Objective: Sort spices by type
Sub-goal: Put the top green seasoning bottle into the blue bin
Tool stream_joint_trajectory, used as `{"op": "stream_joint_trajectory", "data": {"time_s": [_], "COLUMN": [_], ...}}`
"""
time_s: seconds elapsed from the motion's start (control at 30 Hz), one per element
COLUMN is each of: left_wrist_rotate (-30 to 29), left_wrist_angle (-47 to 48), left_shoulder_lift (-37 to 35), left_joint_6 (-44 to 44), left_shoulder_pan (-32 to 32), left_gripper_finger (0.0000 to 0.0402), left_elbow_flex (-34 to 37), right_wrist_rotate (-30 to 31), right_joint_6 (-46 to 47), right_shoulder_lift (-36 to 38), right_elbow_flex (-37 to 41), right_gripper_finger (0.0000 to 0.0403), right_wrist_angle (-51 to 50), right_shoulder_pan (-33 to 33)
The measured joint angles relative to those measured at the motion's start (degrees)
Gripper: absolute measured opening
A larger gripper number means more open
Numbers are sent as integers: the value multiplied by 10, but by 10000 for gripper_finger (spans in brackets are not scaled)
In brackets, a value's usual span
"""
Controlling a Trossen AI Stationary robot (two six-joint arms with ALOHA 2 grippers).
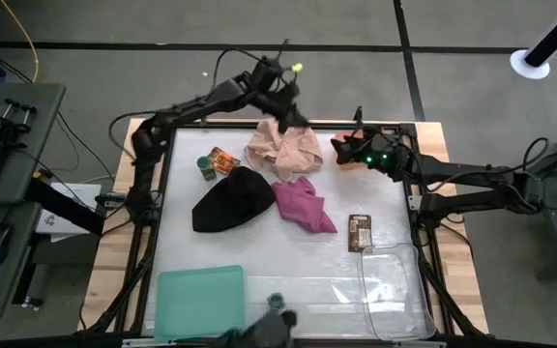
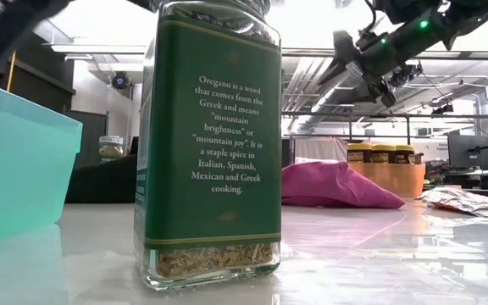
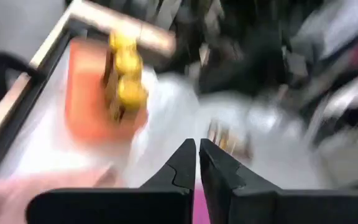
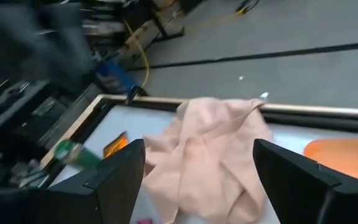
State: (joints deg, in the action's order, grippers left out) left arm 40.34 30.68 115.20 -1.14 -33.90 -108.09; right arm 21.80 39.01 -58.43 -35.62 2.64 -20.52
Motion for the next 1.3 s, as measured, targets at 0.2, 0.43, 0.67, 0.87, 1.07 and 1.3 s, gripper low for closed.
{"op": "stream_joint_trajectory", "data": {"time_s": [0.2, 0.43, 0.67, 0.87, 1.07, 1.3], "left_wrist_rotate": [-70, -128, -246, -344, -408, -423], "left_wrist_angle": [12, -130, -19, 223, 365, 374], "left_shoulder_lift": [-154, -424, -574, -547, -478, -380], "left_joint_6": [-63, 52, 45, 1, -39, -67], "left_shoulder_pan": [21, -12, -10, -3, -8, -27], "left_gripper_finger": [1, 0, 17, 120, 253, 329], "left_elbow_flex": [162, 526, 551, 446, 396, 410], "right_wrist_rotate": [-13, -46, -60, -122, -150, -156], "right_joint_6": [23, 47, 29, -29, -50, -41], "right_shoulder_lift": [0, 0, 0, 0, -1, -1], "right_elbow_flex": [0, 0, 0, 0, 0, 0], "right_gripper_finger": [291, 291, 290, 291, 291, 291], "right_wrist_angle": [-2, -2, -2, -3, -8, -8], "right_shoulder_pan": [7, 7, 6, 7, 7, 7]}}
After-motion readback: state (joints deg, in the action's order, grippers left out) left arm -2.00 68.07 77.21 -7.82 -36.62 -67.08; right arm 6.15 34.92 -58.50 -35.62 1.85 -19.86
